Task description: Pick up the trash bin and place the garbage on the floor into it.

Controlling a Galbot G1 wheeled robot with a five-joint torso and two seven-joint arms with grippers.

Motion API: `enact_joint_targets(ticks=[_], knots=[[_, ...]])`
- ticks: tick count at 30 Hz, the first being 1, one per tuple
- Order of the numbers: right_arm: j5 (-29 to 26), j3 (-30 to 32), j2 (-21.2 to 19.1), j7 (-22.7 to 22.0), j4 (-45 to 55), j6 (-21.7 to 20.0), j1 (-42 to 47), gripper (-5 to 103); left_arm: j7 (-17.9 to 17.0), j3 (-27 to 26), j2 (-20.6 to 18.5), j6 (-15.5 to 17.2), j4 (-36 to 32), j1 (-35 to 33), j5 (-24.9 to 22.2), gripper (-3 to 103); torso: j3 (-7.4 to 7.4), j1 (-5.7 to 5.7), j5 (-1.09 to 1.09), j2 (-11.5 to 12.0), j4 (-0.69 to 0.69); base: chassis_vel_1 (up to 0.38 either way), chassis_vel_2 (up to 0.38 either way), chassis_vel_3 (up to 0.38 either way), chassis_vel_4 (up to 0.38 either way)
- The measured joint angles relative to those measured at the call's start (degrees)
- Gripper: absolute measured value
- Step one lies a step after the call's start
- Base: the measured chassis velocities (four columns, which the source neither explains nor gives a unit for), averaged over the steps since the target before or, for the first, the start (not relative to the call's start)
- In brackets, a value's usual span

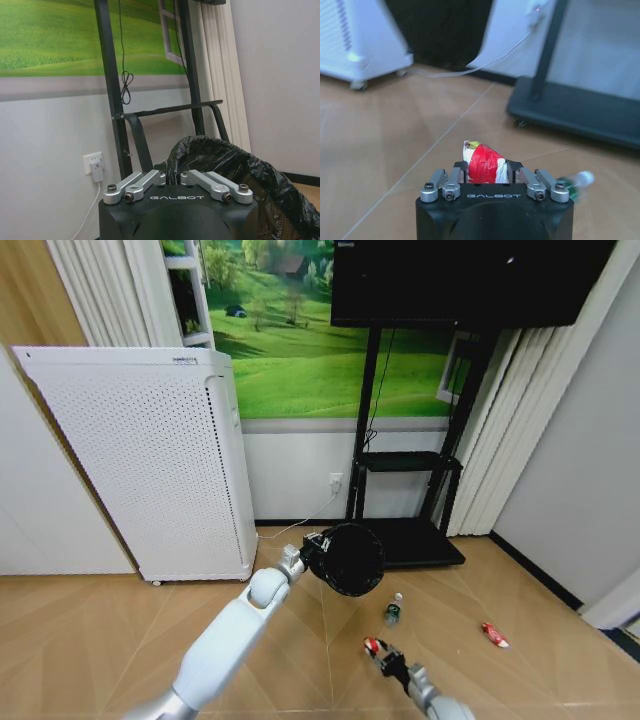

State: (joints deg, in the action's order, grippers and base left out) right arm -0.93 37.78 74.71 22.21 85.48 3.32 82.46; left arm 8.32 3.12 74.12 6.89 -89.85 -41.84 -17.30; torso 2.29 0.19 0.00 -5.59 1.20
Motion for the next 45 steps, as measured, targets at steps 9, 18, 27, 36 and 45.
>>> enact_joint_targets(ticks=[9,18,27,36,45], knots=[[-9.36,6.44,-1.73,-1.93,10.39,-4.65,-0.54,40,0.67,-0.89,0.49,-1.23,1.31,-0.81,1.38,7,0.0,0.0,0.01,0.0,0.0,0.0,0.0,0.0,0.0],[-14.83,11.43,-2.46,-2.25,19.33,-7.35,-1.47,40,0.7,-0.42,0.89,-1.27,1.71,-0.77,1.57,7,0.0,0.0,0.01,0.0,0.0,0.0,0.0,0.0,0.0],[-15.52,9.61,-1.66,-3.55,27.74,-8.13,0.73,40,0.72,0.5,6.0,-2.27,5.27,-0.16,2.62,7,0.0,0.0,0.0,0.0,0.01,0.0,0.0,0.0,0.0],[-12.77,4.86,-0.75,-4.04,25.04,-9.86,-2.91,40,0.81,3.36,12.62,-3.13,8.99,-0.01,5.3,7,0.0,0.0,0.01,0.0,0.01,0.0,0.0,0.0,0.0],[-11.84,4.68,-0.98,-4.78,22.79,-10.37,-3.62,56,0.84,3.69,12.94,-3.36,10.17,0.48,5.58,7,0.0,0.0,0.0,0.0,0.01,0.0,0.0,0.0,0.0]])
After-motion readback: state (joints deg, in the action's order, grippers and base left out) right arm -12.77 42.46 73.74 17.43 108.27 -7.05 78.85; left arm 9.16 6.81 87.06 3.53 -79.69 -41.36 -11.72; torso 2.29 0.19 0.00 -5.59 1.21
